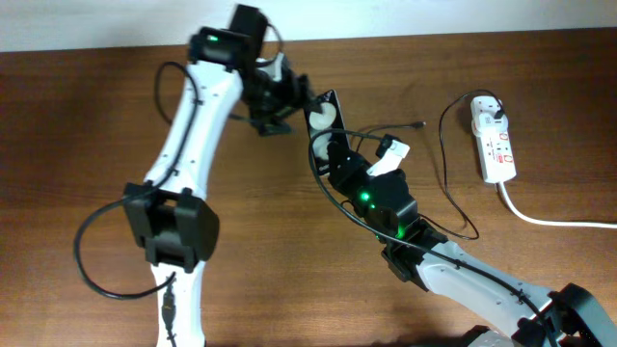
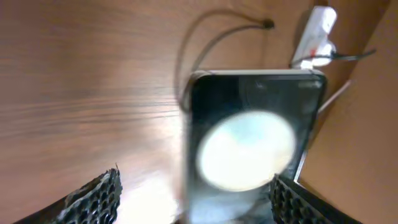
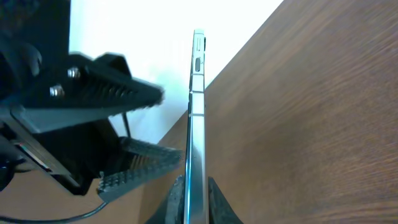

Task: Plug charger to phone and switch on socket

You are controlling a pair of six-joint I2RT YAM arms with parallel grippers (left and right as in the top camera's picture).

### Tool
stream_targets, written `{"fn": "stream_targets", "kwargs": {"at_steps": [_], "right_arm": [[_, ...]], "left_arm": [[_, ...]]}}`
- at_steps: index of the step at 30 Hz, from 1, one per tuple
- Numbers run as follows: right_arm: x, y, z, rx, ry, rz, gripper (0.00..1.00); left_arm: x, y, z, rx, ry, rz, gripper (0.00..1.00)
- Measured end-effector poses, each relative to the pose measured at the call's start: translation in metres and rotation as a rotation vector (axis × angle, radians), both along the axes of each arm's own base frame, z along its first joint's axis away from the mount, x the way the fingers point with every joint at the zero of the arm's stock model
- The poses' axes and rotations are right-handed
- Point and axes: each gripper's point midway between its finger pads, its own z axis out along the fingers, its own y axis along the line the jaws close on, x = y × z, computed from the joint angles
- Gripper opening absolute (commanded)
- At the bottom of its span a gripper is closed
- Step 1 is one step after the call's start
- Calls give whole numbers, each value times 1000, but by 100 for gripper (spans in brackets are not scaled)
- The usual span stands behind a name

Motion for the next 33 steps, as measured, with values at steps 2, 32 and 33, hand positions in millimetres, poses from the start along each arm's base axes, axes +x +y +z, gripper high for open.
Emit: {"fn": "stream_targets", "kwargs": {"at_steps": [2, 32, 33], "right_arm": [[-4, 7, -1, 8, 8, 50, 5], [-51, 14, -8, 163, 180, 627, 4], [-52, 14, -8, 184, 201, 629, 4]], "left_arm": [[6, 46, 5, 12, 25, 64, 79], [-147, 117, 3, 42, -642, 462, 99], [-144, 111, -13, 9, -556, 492, 99]]}}
